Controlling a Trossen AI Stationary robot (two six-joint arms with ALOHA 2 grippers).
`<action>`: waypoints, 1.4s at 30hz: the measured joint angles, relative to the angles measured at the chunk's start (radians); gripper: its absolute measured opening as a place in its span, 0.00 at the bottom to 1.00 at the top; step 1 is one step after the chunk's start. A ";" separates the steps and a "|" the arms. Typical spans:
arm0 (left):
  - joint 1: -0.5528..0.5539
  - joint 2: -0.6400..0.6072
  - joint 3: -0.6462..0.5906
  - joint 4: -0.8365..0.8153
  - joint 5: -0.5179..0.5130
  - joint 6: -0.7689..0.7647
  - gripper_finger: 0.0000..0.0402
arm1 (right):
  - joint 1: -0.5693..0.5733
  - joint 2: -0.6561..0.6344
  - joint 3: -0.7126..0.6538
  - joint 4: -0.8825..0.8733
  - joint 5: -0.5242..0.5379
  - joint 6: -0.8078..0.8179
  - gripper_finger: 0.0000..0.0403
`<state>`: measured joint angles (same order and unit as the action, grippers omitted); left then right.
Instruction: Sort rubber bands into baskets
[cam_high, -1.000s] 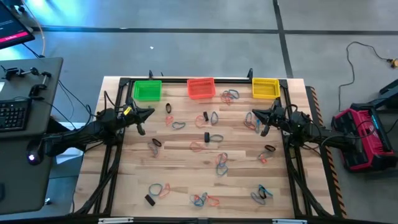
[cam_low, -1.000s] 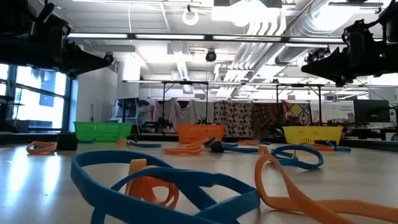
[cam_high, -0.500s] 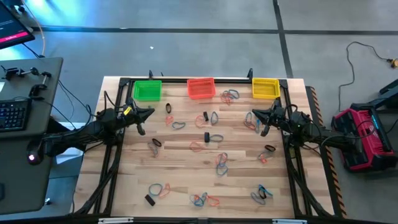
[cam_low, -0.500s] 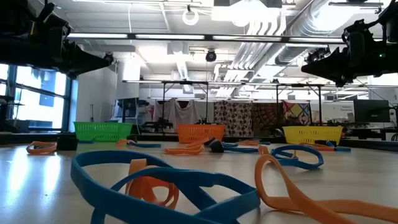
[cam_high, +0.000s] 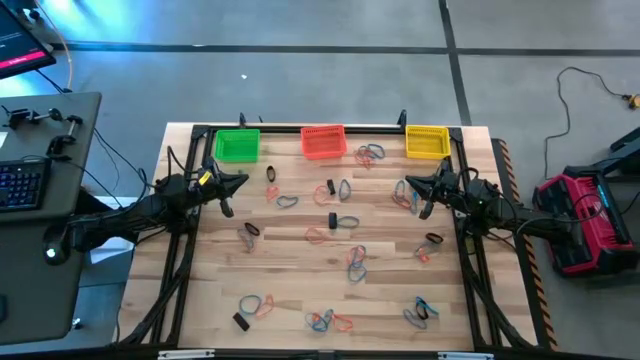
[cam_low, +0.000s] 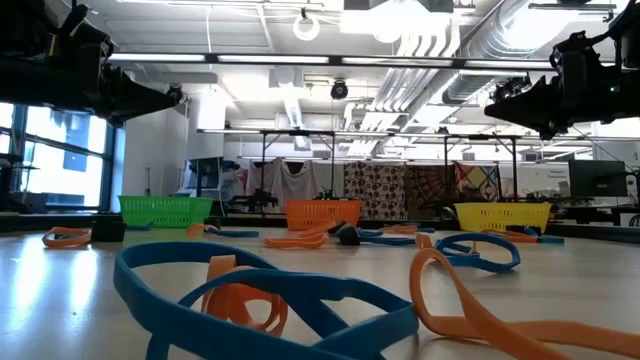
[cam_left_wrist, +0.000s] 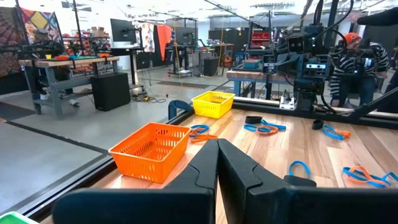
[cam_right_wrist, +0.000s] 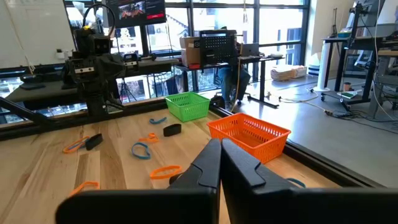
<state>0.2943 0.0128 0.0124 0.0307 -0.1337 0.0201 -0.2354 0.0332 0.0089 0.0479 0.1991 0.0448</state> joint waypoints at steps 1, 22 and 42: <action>0.000 0.000 0.000 0.000 0.000 0.001 0.00 | 0.000 0.000 0.000 0.000 0.000 0.000 0.00; 0.000 0.000 0.000 0.000 0.000 0.001 0.00 | 0.000 0.000 0.000 0.000 0.000 0.000 0.00; 0.000 0.000 0.000 0.000 0.000 0.068 0.00 | -0.001 0.000 0.000 0.124 0.002 -0.007 0.00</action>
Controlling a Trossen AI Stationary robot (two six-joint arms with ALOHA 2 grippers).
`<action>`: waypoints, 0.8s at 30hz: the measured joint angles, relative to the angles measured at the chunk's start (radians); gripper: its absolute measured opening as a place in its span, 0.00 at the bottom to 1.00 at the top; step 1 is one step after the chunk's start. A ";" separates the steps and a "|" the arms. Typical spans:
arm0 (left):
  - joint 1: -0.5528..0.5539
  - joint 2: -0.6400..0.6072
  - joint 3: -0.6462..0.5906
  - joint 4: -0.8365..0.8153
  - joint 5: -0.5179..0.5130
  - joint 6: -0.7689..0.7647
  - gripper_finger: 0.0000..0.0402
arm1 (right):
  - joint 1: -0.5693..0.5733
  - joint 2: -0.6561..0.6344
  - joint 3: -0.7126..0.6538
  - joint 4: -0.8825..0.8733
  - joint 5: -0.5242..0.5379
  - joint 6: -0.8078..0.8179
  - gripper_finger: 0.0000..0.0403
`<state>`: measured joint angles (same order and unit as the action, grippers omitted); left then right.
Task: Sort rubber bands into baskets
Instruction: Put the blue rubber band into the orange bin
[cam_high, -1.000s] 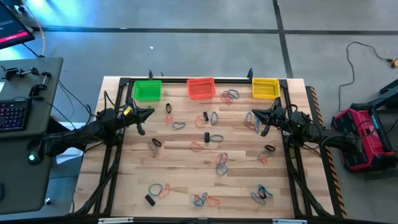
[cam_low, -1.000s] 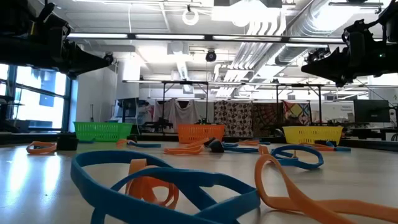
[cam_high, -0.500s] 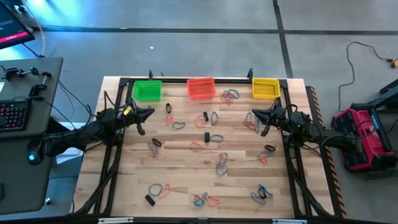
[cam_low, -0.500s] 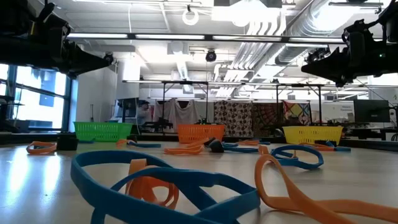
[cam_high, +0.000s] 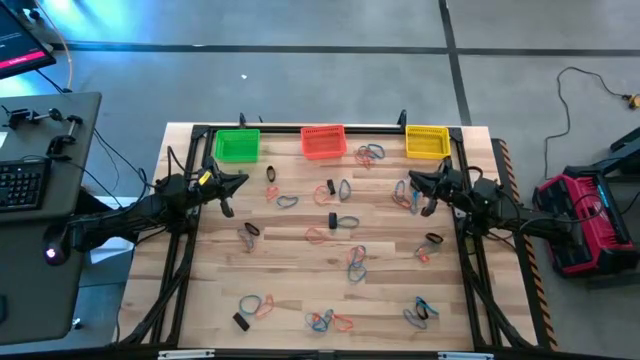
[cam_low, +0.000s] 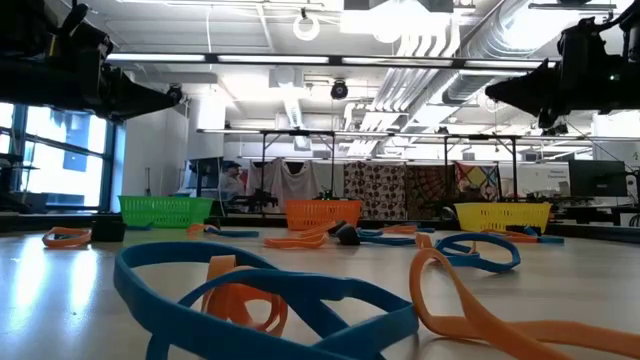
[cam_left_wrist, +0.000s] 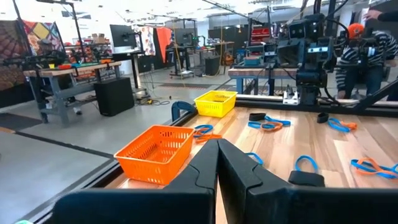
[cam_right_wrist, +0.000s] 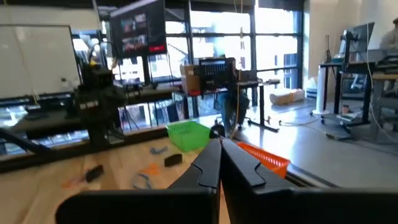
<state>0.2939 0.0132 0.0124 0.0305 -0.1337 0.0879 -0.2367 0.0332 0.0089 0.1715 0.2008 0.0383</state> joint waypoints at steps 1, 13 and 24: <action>0.000 0.000 0.000 0.000 -0.001 0.011 0.00 | 0.000 0.000 0.000 -0.002 -0.011 0.012 0.00; 0.000 0.000 0.000 0.000 0.003 -0.017 0.00 | 0.003 0.217 0.062 -0.036 0.008 0.145 0.00; 0.000 0.000 0.000 -0.007 0.038 -0.032 0.00 | 0.001 0.584 0.295 -0.155 0.022 0.145 0.00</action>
<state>0.2935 0.0130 0.0124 0.0240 -0.0956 0.0559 -0.2359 0.6175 0.3040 0.0160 0.2224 0.1833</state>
